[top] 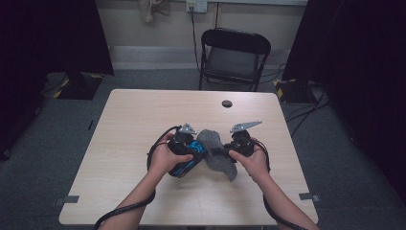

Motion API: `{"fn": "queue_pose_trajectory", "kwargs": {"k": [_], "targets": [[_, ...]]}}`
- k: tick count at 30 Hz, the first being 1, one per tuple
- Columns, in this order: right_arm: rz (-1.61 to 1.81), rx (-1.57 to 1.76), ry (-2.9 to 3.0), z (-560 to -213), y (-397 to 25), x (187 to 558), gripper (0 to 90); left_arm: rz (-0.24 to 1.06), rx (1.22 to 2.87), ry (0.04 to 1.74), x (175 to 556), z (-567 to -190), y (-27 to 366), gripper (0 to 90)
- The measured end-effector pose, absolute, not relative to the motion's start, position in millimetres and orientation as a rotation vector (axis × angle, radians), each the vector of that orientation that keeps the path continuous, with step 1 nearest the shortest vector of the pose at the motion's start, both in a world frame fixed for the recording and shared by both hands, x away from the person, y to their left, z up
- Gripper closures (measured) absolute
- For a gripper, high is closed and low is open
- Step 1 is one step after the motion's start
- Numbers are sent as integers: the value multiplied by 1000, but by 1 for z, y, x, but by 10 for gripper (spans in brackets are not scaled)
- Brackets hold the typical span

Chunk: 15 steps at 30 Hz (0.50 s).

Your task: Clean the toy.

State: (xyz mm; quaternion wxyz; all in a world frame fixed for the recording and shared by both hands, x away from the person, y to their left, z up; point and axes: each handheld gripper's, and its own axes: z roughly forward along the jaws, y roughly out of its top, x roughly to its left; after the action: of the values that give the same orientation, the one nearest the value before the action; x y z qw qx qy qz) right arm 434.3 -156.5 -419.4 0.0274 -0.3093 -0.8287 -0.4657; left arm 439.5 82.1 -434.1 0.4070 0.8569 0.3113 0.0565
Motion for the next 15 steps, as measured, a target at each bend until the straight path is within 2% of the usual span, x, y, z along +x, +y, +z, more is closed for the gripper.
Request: {"fn": "queue_pose_trajectory", "kwargs": {"k": [9, 15], "targets": [[-1507, -1142, -2524, -420, -184, 445, 777, 117, 2148, 743, 430, -428, 80, 262], [-1517, -1183, -2529, -416, -179, 456, 777, 102, 2152, 714, 427, -425, 70, 262]]}}
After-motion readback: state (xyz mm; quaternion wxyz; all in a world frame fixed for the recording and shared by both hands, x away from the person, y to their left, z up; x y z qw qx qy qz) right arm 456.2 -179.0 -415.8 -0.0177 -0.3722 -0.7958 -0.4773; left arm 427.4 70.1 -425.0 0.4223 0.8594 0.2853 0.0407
